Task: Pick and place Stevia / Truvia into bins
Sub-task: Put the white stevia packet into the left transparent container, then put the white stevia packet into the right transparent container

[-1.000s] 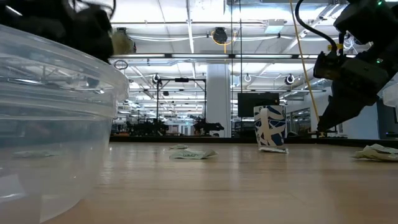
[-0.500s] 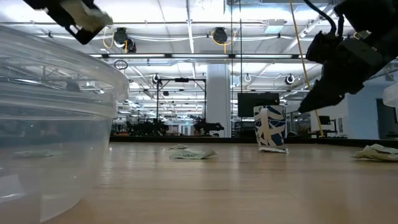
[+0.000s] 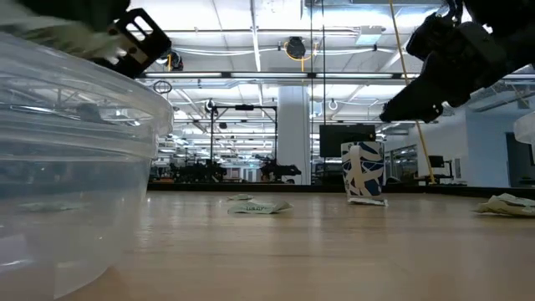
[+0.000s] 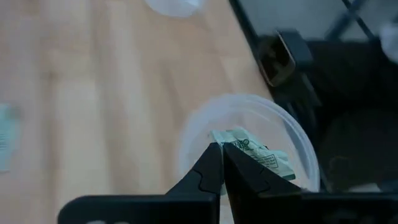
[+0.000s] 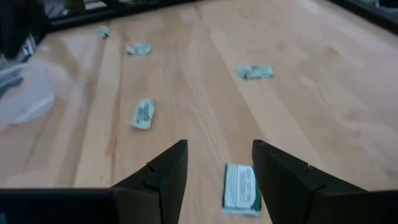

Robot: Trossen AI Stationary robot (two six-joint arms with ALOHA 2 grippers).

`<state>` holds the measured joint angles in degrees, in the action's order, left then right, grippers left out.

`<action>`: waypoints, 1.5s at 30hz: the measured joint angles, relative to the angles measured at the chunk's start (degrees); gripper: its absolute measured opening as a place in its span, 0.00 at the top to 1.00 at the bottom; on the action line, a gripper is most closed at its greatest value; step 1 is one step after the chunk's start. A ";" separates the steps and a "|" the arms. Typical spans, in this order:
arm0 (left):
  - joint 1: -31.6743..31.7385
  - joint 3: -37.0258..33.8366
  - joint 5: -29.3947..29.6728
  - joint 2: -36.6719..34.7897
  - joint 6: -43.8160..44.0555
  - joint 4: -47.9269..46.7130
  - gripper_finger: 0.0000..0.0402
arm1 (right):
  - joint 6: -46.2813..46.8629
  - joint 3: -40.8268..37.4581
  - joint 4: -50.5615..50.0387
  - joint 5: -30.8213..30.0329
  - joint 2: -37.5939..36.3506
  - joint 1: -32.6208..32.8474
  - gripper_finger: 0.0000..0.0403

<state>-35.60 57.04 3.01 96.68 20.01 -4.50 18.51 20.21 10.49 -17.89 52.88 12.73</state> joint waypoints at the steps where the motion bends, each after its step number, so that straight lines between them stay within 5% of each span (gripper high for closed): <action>1: -0.22 0.74 -1.41 1.06 -0.98 -0.07 0.97 | -0.16 0.00 0.50 0.00 -0.01 0.00 0.57; 19: -0.41 2.42 1.47 3.56 2.97 -5.06 0.98 | -8.23 0.00 8.63 0.02 0.00 0.00 0.57; 31: -0.85 2.36 2.56 4.82 4.32 -5.63 0.72 | -9.14 0.00 10.74 0.04 0.00 0.00 0.57; 40: -0.36 2.38 3.50 -2.55 0.67 -1.87 0.75 | -9.10 0.02 9.90 3.21 0.02 0.00 0.57; 45: -0.31 2.42 9.24 -7.75 -2.14 -2.64 0.77 | -8.73 0.02 11.56 5.51 0.02 0.72 0.57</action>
<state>-35.92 59.46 12.26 88.93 17.88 -7.14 9.78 20.23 22.06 -12.38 52.90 13.45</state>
